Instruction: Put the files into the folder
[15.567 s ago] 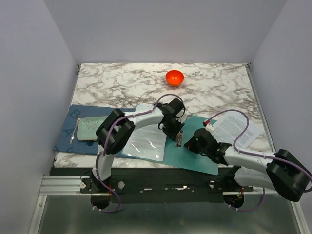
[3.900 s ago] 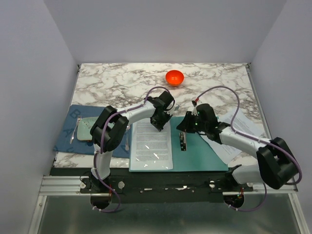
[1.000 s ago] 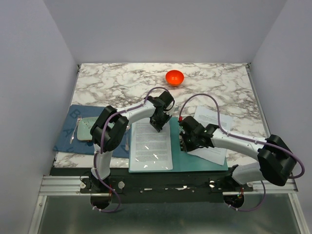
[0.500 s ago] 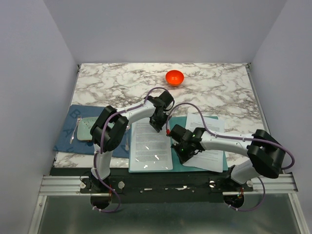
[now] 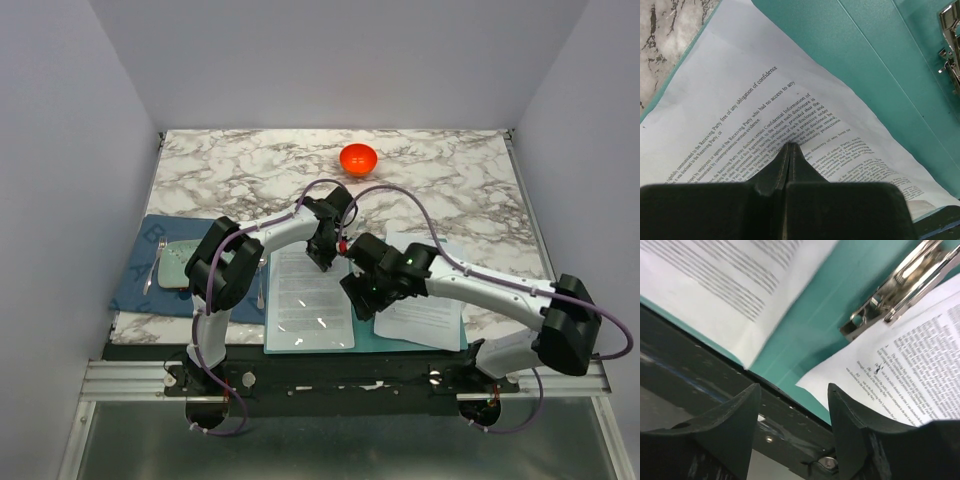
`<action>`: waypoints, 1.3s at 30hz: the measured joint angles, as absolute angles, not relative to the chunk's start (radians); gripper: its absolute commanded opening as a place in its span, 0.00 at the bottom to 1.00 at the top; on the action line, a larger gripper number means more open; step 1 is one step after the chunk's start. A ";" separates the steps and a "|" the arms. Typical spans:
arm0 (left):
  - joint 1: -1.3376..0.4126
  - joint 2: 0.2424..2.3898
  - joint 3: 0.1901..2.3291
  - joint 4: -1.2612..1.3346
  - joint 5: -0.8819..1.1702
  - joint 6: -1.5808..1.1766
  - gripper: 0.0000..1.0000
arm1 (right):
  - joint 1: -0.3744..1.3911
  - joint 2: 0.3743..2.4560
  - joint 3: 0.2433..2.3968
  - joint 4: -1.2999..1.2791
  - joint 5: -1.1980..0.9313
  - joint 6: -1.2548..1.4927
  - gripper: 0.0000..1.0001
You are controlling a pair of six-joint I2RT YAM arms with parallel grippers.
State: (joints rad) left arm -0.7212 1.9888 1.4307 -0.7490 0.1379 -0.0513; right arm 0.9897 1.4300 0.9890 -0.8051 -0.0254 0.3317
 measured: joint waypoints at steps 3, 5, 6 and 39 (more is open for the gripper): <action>-0.721 1.988 1.431 -0.750 0.138 -0.049 0.00 | 0.970 1.371 1.054 -0.805 -0.003 0.347 0.63; -0.721 1.988 1.431 -0.750 0.138 -0.049 0.00 | 0.935 1.339 1.079 -0.806 0.033 0.376 0.58; -0.721 1.988 1.431 -0.750 0.138 -0.049 0.00 | 0.905 1.325 1.082 -0.807 0.065 0.403 0.58; -0.719 1.982 1.431 -0.766 0.142 -0.026 0.00 | -0.031 1.610 1.018 -0.622 0.118 0.636 0.94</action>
State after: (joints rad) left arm -0.7189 1.9816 1.4307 -0.7662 0.1425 -0.0261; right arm -0.0315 1.6104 1.0183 -0.6220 0.1184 0.6357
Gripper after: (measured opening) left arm 0.010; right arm 0.934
